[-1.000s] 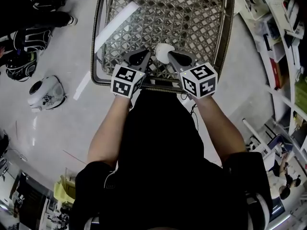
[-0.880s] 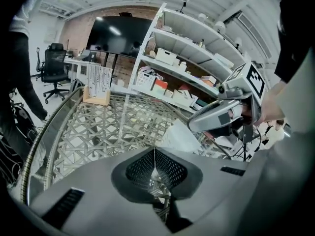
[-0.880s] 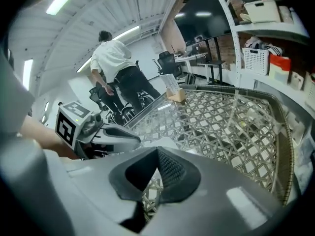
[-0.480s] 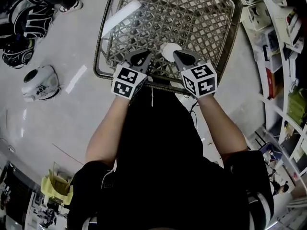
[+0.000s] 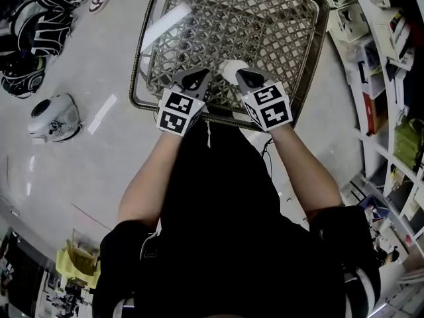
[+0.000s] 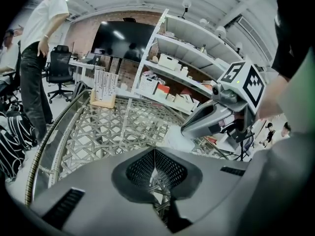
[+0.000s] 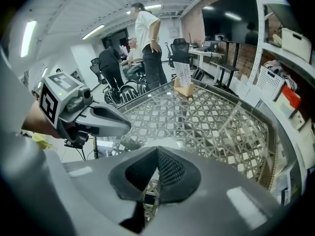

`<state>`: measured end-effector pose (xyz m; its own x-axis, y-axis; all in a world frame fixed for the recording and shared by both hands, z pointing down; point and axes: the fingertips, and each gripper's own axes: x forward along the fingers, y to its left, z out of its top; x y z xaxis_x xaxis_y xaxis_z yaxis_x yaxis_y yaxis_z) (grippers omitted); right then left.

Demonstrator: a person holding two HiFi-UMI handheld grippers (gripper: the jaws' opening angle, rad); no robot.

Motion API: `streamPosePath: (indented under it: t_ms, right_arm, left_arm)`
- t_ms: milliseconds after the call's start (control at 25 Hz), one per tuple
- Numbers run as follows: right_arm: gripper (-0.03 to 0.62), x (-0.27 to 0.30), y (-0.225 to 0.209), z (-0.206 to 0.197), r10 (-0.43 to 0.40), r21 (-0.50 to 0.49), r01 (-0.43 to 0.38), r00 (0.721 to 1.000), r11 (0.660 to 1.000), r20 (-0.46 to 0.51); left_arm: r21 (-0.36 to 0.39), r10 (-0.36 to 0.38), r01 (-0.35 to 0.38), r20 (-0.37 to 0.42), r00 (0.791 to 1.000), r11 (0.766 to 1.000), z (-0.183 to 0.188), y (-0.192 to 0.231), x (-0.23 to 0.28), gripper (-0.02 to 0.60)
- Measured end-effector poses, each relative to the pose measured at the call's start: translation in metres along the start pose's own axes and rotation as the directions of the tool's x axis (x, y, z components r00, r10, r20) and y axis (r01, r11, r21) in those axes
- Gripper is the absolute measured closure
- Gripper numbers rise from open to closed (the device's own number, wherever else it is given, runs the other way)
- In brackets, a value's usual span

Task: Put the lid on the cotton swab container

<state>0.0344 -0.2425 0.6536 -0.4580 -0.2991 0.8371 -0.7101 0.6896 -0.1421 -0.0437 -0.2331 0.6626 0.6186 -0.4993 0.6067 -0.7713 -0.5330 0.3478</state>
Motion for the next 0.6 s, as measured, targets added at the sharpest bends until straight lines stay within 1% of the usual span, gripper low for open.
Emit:
streamPosePath:
  t_ms: [120,320,440,520,600]
  right_arm:
    - [0.583,0.001,0.000,-0.001,0.005,0.009,-0.004,1.000,1.000,-0.010]
    - [0.583,0.004,-0.004,0.000,0.003,0.063,-0.002,1.000,0.998,-0.005]
    - [0.583,0.007,-0.006,-0.001,-0.002,0.083,0.004,1.000,0.997,-0.014]
    - [0.583,0.007,-0.005,-0.005,0.002,0.127,0.001,1.000,0.992,-0.021]
    - [0.585,0.005,-0.007,-0.005,-0.004,0.195,0.005,1.000,0.981,-0.005]
  left_arm:
    - [-0.002,-0.002,0.002,0.010,1.000,1.000,0.003,-0.003,-0.001,0.575]
    - [-0.009,0.002,-0.001,0.019,1.000,1.000,0.007,-0.004,-0.004,0.575]
    - [-0.035,0.003,-0.003,0.021,1.000,0.999,0.012,-0.006,-0.014,0.575]
    - [-0.038,-0.002,0.003,0.013,1.000,0.999,0.017,-0.013,-0.027,0.575]
    - [-0.006,-0.013,0.013,0.001,1.000,1.000,0.024,-0.019,-0.037,0.575]
